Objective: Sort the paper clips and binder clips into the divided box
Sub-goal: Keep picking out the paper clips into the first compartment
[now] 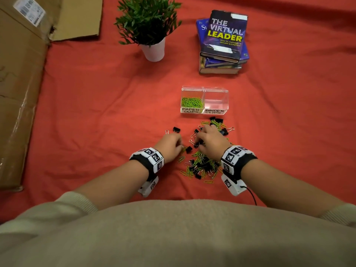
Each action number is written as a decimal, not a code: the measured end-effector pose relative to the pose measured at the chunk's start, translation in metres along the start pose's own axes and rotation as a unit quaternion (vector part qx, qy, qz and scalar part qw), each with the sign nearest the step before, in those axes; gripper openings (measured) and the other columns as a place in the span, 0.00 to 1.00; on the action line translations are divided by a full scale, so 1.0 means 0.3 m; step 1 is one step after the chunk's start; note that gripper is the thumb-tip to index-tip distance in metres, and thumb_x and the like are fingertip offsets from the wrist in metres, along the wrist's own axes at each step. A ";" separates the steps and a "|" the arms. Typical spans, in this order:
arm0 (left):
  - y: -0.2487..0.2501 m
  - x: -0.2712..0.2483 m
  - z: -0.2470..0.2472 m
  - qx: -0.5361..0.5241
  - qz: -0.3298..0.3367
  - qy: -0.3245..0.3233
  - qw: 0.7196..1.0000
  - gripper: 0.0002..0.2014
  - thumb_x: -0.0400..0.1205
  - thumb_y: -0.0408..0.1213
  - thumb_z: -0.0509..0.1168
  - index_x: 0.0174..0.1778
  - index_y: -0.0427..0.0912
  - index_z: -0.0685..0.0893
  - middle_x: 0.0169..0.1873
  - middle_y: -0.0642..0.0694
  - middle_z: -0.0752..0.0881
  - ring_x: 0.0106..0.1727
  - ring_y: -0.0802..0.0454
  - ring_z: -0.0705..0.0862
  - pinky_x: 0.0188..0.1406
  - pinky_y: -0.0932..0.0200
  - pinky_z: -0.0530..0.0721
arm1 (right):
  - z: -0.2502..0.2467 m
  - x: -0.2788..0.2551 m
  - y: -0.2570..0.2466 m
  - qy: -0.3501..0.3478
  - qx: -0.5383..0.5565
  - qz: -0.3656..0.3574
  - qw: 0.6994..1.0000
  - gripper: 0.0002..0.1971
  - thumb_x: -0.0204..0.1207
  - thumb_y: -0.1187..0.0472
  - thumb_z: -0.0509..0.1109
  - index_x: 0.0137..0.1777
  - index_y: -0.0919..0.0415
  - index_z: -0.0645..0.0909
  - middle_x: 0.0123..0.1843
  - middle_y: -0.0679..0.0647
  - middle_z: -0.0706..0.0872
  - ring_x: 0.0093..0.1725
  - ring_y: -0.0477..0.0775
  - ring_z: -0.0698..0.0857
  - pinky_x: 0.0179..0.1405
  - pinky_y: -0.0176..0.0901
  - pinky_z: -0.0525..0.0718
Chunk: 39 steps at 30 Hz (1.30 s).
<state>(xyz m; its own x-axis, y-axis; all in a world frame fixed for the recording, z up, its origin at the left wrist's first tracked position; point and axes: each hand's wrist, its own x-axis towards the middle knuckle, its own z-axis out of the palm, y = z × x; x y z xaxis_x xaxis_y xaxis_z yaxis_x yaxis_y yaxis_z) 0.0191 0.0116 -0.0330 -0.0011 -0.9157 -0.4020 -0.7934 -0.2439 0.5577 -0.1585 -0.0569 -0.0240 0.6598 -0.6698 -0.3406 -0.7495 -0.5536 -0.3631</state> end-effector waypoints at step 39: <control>-0.006 -0.028 0.015 -0.095 -0.053 -0.038 0.993 0.10 0.81 0.27 0.58 0.56 0.41 0.77 0.41 0.45 0.83 0.42 0.47 0.81 0.43 0.57 0.78 | -0.027 -0.029 -0.018 -0.115 0.018 0.048 0.992 0.10 0.75 0.56 0.67 0.45 0.65 0.82 0.46 0.57 0.84 0.41 0.55 0.83 0.38 0.44 0.81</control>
<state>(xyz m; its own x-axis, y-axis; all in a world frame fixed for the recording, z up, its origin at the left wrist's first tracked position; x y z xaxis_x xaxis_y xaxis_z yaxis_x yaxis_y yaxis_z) 0.0178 0.0210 -0.0340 0.0246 -0.8571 -0.5146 -0.6617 -0.3998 0.6343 -0.1605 -0.0521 -0.0121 0.5832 -0.5860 -0.5626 -0.8100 -0.4715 -0.3486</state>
